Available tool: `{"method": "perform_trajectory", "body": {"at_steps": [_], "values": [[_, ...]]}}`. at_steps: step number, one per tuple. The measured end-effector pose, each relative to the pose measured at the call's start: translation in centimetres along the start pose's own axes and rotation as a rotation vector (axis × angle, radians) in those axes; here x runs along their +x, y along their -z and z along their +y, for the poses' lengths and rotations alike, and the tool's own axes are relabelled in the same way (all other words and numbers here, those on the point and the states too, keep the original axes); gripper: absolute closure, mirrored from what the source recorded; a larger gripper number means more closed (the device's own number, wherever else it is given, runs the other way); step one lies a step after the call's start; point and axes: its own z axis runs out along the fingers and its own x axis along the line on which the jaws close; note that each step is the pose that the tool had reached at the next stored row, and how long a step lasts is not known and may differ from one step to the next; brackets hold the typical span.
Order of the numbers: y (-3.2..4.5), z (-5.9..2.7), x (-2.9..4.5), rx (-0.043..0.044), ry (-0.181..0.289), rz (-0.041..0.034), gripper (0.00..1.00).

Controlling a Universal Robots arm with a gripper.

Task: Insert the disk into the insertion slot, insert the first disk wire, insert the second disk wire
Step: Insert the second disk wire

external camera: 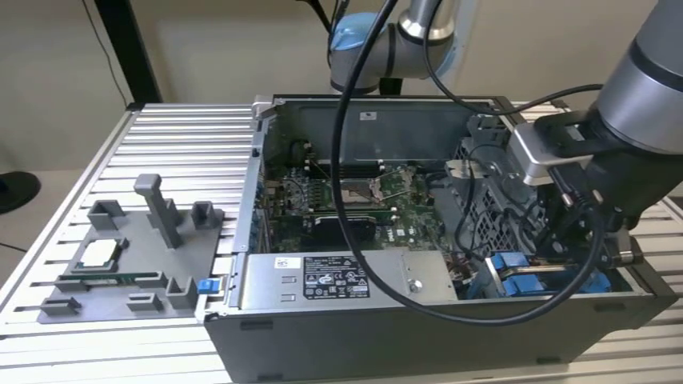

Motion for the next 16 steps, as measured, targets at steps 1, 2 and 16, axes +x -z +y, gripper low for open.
{"method": "perform_trajectory", "body": {"at_steps": [1, 2, 16], "values": [[-0.01, -0.01, -0.03, 0.0013, 0.001, -0.0002, 1.0], [-0.01, -0.02, -0.03, 0.0021, 0.002, -0.0001, 1.0], [0.35, -0.21, -0.13, 0.007, 0.004, -0.0005, 1.0]]}}
